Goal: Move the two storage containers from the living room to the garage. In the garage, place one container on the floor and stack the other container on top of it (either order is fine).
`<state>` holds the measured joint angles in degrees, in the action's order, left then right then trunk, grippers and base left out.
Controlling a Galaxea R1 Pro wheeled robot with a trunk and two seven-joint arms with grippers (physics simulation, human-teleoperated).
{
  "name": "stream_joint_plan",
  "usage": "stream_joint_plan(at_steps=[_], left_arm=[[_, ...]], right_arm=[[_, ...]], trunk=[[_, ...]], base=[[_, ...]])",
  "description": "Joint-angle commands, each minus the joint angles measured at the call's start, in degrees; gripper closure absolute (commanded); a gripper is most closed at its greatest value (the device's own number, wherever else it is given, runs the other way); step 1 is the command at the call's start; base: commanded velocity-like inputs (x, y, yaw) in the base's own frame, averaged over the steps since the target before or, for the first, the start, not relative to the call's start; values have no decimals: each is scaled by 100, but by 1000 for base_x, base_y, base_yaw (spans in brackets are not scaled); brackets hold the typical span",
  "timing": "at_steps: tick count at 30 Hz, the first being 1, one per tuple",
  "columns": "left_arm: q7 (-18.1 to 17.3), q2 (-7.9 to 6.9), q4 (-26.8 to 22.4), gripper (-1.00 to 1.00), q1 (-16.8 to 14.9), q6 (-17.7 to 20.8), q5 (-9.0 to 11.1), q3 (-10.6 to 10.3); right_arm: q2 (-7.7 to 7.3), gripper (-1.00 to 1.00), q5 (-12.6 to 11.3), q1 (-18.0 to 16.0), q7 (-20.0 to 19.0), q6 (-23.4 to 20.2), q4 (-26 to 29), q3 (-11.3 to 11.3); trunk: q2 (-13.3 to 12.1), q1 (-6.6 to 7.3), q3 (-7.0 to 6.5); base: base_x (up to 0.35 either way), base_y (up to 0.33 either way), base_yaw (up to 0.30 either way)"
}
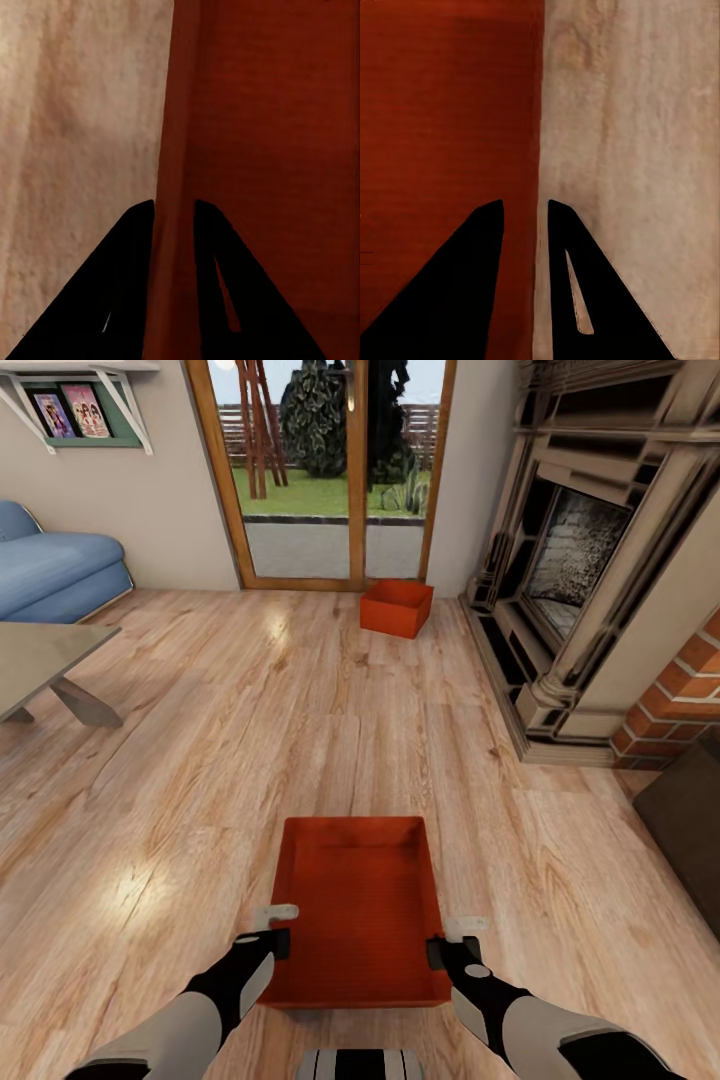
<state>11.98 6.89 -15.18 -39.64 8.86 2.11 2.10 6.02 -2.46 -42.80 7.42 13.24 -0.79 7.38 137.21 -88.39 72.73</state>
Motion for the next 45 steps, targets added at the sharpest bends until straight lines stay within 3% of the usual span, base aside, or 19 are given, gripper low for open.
stream_joint_plan(at_steps=[1, 12, 45], left_arm=[[73, -19, -35, 100, 0, 42, -113, 51], [76, -5, -31, 100, 0, 37, -97, 45], [76, -21, -17, 100, 0, 40, -97, 73]], right_arm=[[-6, 100, -113, -6, 49, 35, -12, -50], [-8, 100, -123, -4, 49, 38, -13, -53], [6, 100, -116, -4, 48, 24, -15, -44]], trunk=[[2, 1, 4], [2, 1, 4], [-1322, 726, -589]], base=[[0, 0, 0], [0, 0, 0], [0, 0, 0]])
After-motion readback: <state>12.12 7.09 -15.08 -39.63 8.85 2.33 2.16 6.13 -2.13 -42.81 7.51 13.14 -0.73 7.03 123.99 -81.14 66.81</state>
